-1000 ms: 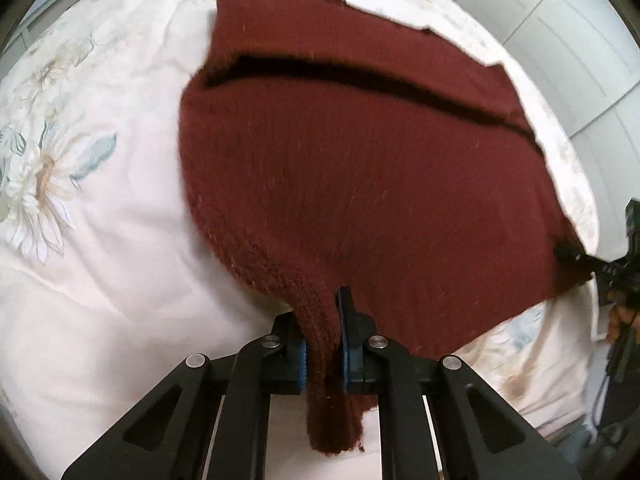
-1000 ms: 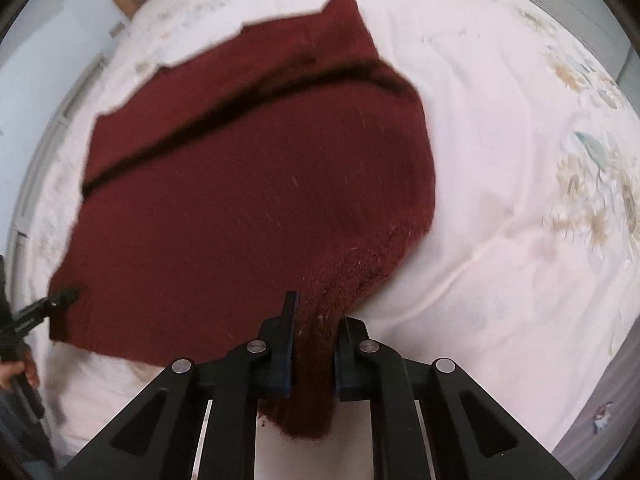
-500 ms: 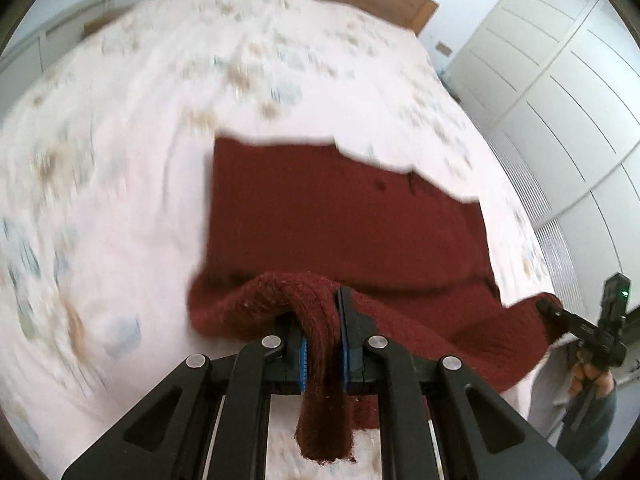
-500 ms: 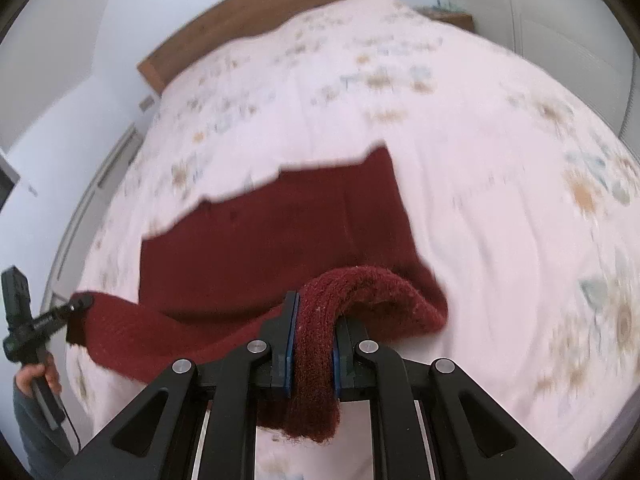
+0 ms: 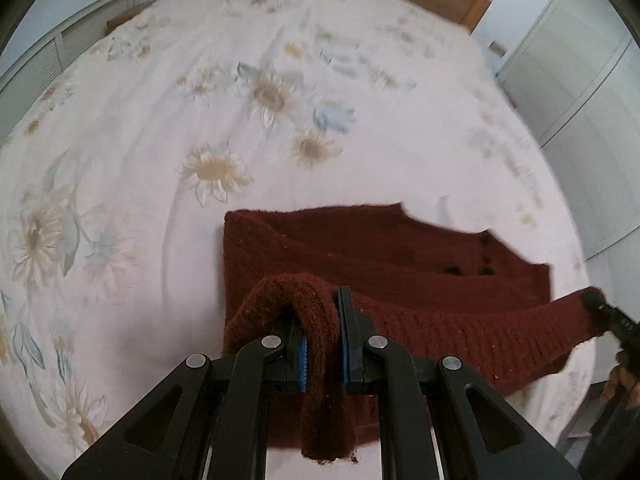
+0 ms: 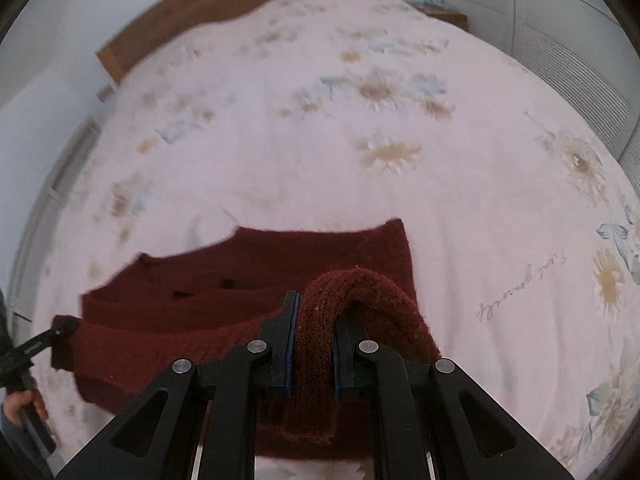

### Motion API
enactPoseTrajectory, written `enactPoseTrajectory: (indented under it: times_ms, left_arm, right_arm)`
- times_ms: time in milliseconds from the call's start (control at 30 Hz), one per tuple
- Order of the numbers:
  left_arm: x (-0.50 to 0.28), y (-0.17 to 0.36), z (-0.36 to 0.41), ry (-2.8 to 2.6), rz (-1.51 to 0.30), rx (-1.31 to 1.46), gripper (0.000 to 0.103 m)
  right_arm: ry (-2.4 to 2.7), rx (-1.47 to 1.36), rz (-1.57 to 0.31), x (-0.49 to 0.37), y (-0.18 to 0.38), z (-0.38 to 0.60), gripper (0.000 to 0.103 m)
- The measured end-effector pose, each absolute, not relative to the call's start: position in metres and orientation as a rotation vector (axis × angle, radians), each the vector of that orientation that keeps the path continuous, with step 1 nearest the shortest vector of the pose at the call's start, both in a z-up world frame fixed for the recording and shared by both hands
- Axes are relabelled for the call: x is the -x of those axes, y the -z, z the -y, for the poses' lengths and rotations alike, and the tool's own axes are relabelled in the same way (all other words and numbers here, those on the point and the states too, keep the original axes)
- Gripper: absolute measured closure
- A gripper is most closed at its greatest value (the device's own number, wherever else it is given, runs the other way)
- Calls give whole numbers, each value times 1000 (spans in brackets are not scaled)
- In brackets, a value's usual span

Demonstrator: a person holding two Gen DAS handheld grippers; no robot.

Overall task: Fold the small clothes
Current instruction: 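Grasp the sweater hem with both grippers and fold it toward the collar, then open both grippers and release the folded sweater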

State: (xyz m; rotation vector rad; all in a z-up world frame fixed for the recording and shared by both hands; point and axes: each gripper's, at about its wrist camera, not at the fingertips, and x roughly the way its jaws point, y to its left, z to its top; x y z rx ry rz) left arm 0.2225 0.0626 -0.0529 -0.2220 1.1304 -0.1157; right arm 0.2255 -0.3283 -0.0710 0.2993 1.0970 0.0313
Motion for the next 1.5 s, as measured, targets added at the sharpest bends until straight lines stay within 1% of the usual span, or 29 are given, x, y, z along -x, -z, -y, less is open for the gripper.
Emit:
enactPoseTrajectory:
  times_ms: [167, 200, 233, 300, 333, 367, 400, 433, 467, 533, 600, 633, 667, 700, 833, 933, 1033, 1133, 1300, 1367, 1500]
  left_arm:
    - [-229, 86, -55, 60, -1169, 127, 92]
    - [-232, 91, -53, 52, -1183, 118, 91]
    - [-234, 95, -52, 45, -1195, 111, 89]
    - [-236, 98, -49, 28, -1214, 88, 86]
    - [-237, 97, -48, 29, -1206, 86, 79]
    - [-237, 94, -47, 33, -1198, 90, 62]
    - [-237, 91, -46, 39, -1188, 98, 53]
    - [-236, 87, -44, 51, -1173, 104, 39]
    - [-234, 80, -41, 50, -1148, 87, 30]
    - [-230, 69, -35, 51, -1120, 53, 28]
    - [-225, 58, -29, 81, -1100, 41, 26]
    - [-223, 54, -27, 87, -1092, 37, 18]
    - [-220, 49, -24, 100, -1073, 33, 5]
    - [-215, 43, -20, 115, -1048, 30, 1]
    - [-201, 34, -1, 169, -996, 17, 1]
    - [-192, 40, 15, 203, -983, -6, 1]
    - [-179, 56, 33, 221, -972, -54, 1]
    - [-171, 81, 44, 234, -1003, -68, 1]
    - [-167, 130, 48, 211, -1104, -156, 1]
    - [-166, 139, 41, 195, -1105, -175, 1]
    - [-166, 140, 20, 165, -1088, -156, 1]
  right_arm:
    - [13, -303, -1127, -232, 95, 330, 88]
    - [15, -302, -1123, -231, 97, 330, 86]
    - [20, -299, -1121, -230, 97, 330, 83]
    - [31, -294, -1112, -226, 96, 331, 69]
    - [30, -299, -1107, -224, 94, 332, 54]
    - [36, -300, -1100, -223, 92, 332, 44]
    - [45, -294, -1085, -220, 88, 332, 28]
    - [46, -290, -1068, -217, 83, 332, 24]
    - [39, -285, -1048, -214, 77, 332, 24]
    - [29, -273, -1025, -208, 68, 329, 22]
    - [13, -246, -994, -201, 57, 322, 15]
    - [3, -230, -979, -198, 52, 317, 9]
    - [-10, -210, -963, -194, 48, 311, 5]
    - [-31, -182, -940, -189, 43, 302, 0]
    - [-84, -82, -915, -176, 43, 268, 0]
    - [-111, -8, -932, -166, 60, 238, 0]
    - [-129, 46, -964, -157, 84, 216, 0]
    - [-114, 94, -1000, -151, 111, 205, 0]
    - [-68, 72, -1021, -150, 137, 225, 0]
    - [-45, 52, -1019, -150, 138, 241, 0]
    - [0, 13, -1021, -149, 138, 277, 0]
